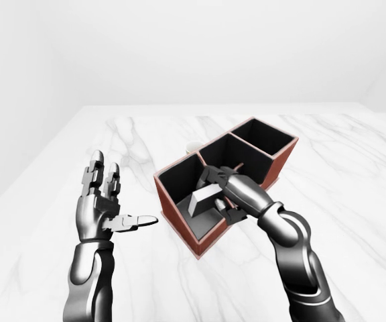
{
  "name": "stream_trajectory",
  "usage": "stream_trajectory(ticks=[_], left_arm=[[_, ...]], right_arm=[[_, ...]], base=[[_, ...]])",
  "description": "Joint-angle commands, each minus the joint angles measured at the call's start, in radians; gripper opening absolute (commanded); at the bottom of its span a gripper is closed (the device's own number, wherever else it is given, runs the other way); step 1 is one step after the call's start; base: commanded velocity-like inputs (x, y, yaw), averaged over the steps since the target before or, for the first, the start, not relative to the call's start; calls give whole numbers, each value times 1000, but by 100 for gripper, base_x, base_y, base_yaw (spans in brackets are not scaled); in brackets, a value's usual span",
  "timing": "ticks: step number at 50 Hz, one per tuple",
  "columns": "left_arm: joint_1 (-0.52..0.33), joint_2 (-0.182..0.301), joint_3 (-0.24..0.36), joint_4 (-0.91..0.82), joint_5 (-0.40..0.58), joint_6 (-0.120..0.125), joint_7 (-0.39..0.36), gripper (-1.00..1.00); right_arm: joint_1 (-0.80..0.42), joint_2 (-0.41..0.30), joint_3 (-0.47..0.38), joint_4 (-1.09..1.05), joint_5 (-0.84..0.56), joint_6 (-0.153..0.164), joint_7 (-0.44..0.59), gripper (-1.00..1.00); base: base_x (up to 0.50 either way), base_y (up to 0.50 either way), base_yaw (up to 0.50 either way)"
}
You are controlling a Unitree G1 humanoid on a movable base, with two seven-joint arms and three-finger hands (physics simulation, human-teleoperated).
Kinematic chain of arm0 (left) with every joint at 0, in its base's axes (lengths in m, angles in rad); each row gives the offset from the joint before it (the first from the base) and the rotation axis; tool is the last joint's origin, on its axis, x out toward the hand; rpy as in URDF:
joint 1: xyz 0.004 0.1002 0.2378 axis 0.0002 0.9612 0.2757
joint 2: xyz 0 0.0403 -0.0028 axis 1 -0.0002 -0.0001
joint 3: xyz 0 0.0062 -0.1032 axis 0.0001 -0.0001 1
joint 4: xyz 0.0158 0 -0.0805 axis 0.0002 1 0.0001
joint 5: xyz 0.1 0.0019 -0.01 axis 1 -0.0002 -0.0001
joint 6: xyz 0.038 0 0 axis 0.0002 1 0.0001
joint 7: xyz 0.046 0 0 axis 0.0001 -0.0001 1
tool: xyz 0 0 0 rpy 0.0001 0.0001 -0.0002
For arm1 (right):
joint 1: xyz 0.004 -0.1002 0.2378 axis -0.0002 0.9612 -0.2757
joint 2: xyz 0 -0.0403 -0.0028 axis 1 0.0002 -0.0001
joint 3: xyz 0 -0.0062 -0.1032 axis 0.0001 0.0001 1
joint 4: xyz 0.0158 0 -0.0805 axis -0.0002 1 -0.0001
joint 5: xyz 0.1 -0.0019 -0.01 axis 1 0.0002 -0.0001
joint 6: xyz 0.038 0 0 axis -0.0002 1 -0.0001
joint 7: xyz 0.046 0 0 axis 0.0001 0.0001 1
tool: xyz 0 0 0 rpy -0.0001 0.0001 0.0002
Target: Pick up the book and place it in the left compartment of the caddy.
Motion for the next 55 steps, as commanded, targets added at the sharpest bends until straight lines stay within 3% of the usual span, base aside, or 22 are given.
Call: stream_trajectory(ticks=[1,55], left_arm=[[0,-1,-1,4,2,0,-1,100],[1,0,-3,4,3,0,-4,100]], right_arm=[[-9,7,-16,31,38,0,0,-100],[-53,59,10,248,-27,0,0,-100]], base=[[0,0,0],[0,0,0]])
